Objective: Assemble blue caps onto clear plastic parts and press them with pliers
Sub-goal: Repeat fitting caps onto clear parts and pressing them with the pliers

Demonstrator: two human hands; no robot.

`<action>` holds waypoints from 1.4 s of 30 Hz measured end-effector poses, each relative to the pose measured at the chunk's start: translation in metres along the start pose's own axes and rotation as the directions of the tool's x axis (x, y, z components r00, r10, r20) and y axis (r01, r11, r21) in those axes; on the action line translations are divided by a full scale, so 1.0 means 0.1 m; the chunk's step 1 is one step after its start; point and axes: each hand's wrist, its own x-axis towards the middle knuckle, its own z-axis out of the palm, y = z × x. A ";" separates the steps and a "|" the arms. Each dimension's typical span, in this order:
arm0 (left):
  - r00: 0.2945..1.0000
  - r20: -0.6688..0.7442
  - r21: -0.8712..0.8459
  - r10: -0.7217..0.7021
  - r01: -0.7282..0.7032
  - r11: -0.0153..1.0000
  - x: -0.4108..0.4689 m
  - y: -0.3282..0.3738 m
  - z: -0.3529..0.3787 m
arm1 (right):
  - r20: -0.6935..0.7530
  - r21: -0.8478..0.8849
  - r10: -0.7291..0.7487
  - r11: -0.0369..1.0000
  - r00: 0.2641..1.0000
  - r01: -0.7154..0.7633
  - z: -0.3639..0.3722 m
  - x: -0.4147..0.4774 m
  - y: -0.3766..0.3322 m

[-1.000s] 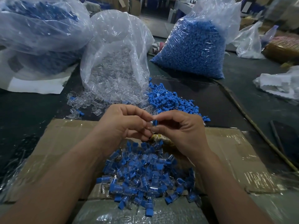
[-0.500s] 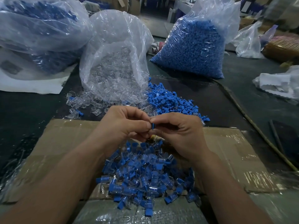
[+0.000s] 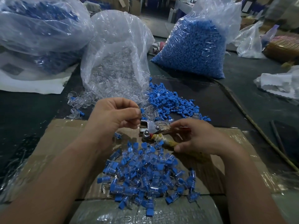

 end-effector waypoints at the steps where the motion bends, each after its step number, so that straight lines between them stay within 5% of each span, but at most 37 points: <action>1: 1.000 0.002 -0.003 0.000 0.000 1.000 0.00 -0.01 0.00 | 0.027 -0.020 0.011 1.000 1.000 -0.010 0.01 0.00 0.00; 17: 1.000 0.028 0.021 0.006 -0.006 1.000 0.02 -0.04 0.00 | -0.240 -0.354 -0.037 0.934 0.970 -0.052 0.20 0.10 -0.14; 28: 0.993 -0.037 0.040 0.112 -0.111 0.993 0.02 -0.04 0.01 | -0.479 -0.158 -0.122 0.986 0.869 0.052 0.15 0.06 -0.10; 42: 0.981 -0.058 0.113 0.185 -0.178 0.978 -0.01 -0.04 0.06 | -0.354 -0.105 -0.180 0.983 0.918 0.152 0.28 0.05 -0.24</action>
